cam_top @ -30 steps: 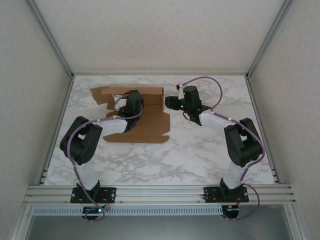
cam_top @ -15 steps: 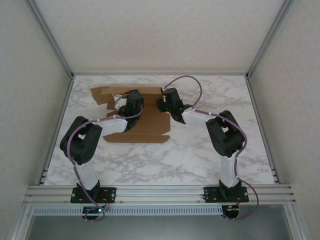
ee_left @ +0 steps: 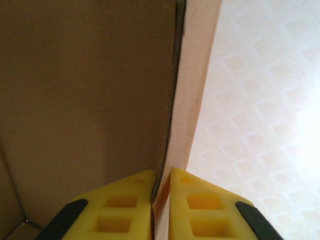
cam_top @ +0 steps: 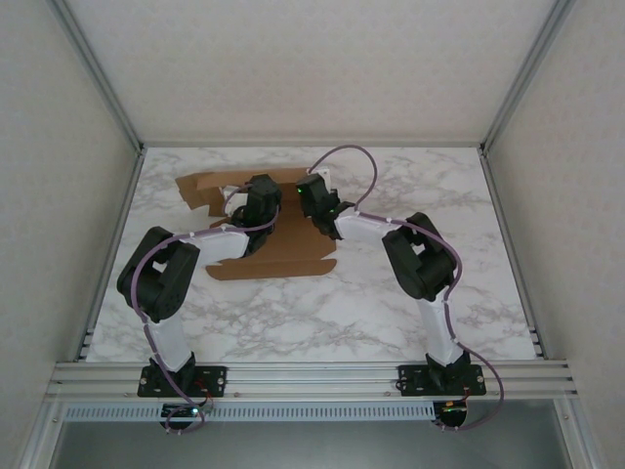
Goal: Fold the paper box
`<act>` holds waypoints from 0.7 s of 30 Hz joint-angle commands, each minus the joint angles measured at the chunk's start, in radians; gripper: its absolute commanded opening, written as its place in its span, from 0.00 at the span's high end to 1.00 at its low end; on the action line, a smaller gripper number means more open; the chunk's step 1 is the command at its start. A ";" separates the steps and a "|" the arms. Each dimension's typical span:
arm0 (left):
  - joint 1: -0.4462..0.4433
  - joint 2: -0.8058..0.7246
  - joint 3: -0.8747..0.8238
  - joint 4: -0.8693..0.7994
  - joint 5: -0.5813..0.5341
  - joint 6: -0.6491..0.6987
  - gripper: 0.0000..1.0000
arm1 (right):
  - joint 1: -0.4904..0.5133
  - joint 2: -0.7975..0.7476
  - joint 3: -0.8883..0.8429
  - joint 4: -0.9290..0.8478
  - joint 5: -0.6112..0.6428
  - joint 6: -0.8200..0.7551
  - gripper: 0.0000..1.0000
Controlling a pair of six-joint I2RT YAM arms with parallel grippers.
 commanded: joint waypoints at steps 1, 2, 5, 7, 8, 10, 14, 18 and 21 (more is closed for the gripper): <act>-0.001 0.054 -0.040 -0.198 0.047 -0.008 0.77 | 0.010 0.031 0.046 -0.117 0.182 0.072 1.00; -0.001 0.049 -0.043 -0.198 0.047 -0.003 0.73 | 0.010 0.030 0.042 -0.116 0.188 0.077 1.00; -0.001 0.019 -0.047 -0.198 0.040 0.039 0.62 | 0.008 0.010 -0.003 -0.054 0.163 0.022 1.00; -0.001 -0.021 -0.052 -0.247 0.022 0.092 0.57 | -0.001 -0.016 -0.047 -0.014 0.137 -0.010 1.00; -0.001 -0.046 -0.056 -0.267 0.013 0.122 0.53 | -0.011 -0.034 -0.077 0.007 0.118 -0.024 1.00; 0.004 -0.099 -0.071 -0.293 0.015 0.182 0.47 | -0.035 -0.067 -0.130 0.036 0.096 -0.037 1.00; 0.010 -0.209 -0.123 -0.334 0.047 0.347 0.39 | -0.090 -0.130 -0.219 0.079 0.022 -0.076 1.00; 0.010 -0.294 -0.200 -0.314 0.196 0.511 0.34 | -0.128 -0.175 -0.273 0.100 -0.039 -0.120 1.00; 0.008 -0.356 -0.241 -0.360 0.346 0.684 0.34 | -0.155 -0.199 -0.302 0.097 -0.132 -0.151 1.00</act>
